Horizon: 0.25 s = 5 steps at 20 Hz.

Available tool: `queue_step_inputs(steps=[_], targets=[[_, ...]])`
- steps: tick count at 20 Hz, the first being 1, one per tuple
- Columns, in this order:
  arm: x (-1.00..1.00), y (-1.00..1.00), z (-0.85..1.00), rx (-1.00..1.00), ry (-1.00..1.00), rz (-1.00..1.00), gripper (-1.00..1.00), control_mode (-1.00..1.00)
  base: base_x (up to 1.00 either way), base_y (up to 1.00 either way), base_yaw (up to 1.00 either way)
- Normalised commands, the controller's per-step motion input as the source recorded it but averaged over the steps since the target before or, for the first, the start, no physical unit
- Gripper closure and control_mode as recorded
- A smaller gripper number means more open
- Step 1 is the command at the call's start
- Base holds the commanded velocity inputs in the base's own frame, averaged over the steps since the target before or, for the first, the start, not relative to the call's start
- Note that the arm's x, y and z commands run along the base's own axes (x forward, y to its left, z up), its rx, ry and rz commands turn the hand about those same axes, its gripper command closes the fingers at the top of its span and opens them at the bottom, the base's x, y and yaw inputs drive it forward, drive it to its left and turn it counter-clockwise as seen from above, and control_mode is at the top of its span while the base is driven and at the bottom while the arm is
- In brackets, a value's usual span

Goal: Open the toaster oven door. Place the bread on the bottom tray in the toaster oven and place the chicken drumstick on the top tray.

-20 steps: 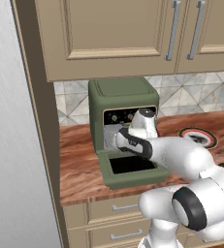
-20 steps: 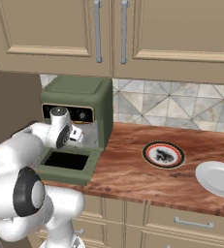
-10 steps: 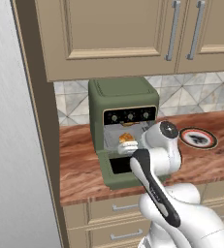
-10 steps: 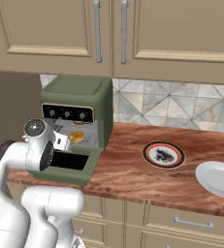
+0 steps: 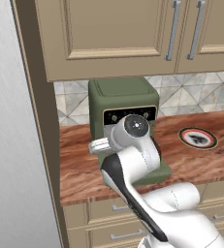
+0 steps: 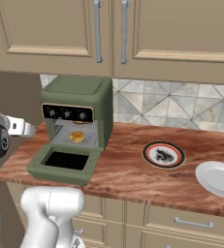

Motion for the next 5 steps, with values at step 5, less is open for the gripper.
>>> queue_step_inputs(steps=[5], targets=[[-0.23,0.54,0.85,-0.06,0.00,0.07,-1.00,-1.00,0.00,0.00,0.00]])
